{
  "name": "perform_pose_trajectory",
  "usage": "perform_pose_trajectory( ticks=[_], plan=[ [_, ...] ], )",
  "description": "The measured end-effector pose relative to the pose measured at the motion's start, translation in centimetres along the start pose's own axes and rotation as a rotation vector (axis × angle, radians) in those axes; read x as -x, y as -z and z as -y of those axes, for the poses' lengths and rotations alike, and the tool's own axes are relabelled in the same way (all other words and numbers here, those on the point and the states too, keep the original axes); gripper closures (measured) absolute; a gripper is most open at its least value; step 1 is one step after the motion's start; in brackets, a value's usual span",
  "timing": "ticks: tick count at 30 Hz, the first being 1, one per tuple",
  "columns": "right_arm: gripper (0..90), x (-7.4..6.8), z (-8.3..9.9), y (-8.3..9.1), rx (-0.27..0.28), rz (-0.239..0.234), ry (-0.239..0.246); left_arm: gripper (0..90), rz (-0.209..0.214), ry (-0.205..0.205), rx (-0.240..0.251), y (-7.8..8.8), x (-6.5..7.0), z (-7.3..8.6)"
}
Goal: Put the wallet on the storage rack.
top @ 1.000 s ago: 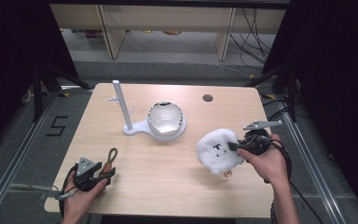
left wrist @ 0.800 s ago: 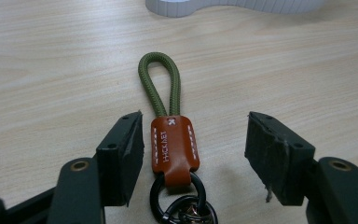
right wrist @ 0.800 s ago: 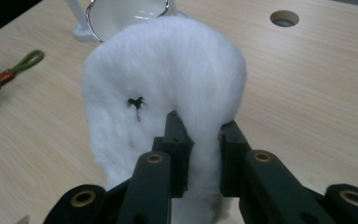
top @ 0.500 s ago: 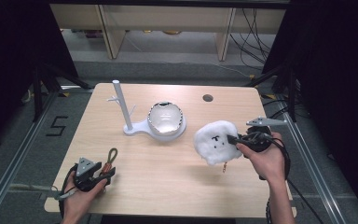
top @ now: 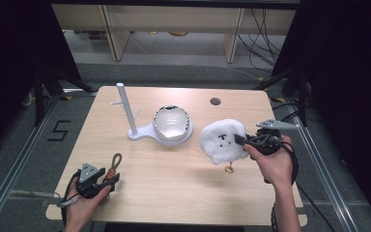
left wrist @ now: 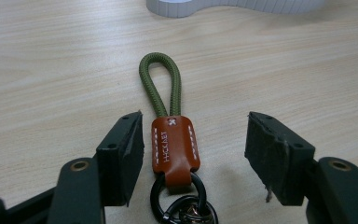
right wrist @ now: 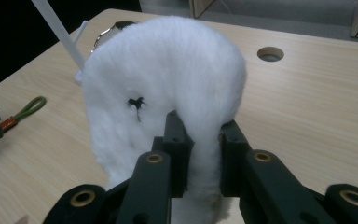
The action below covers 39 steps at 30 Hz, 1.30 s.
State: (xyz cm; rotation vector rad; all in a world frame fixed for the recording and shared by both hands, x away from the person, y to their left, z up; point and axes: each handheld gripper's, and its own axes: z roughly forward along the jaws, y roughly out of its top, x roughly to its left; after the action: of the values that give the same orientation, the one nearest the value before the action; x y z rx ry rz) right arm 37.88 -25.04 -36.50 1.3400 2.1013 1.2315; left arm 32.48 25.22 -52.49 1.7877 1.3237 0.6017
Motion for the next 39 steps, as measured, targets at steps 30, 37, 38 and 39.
perform_pose_trajectory(
  ticks=[30,37,38,39],
  plan=[
    [77.7,-1.5,-1.6,-1.4,0.124,-0.025,-0.016,36.3,-0.003,0.002,0.014,0.1,0.0,0.1],
    [77.7,-1.8,-1.8,-1.7,0.137,-0.039,-0.047,36.5,-0.016,-0.016,0.004,0.1,0.2,0.0],
    [77.7,-1.9,-1.9,-1.6,0.129,-0.027,-0.047,36.5,-0.017,-0.016,0.003,0.1,0.2,0.0],
    [77.7,-2.0,-2.0,-1.6,0.129,-0.028,-0.071,36.5,-0.017,-0.015,0.002,0.1,0.3,0.0]
  ],
)
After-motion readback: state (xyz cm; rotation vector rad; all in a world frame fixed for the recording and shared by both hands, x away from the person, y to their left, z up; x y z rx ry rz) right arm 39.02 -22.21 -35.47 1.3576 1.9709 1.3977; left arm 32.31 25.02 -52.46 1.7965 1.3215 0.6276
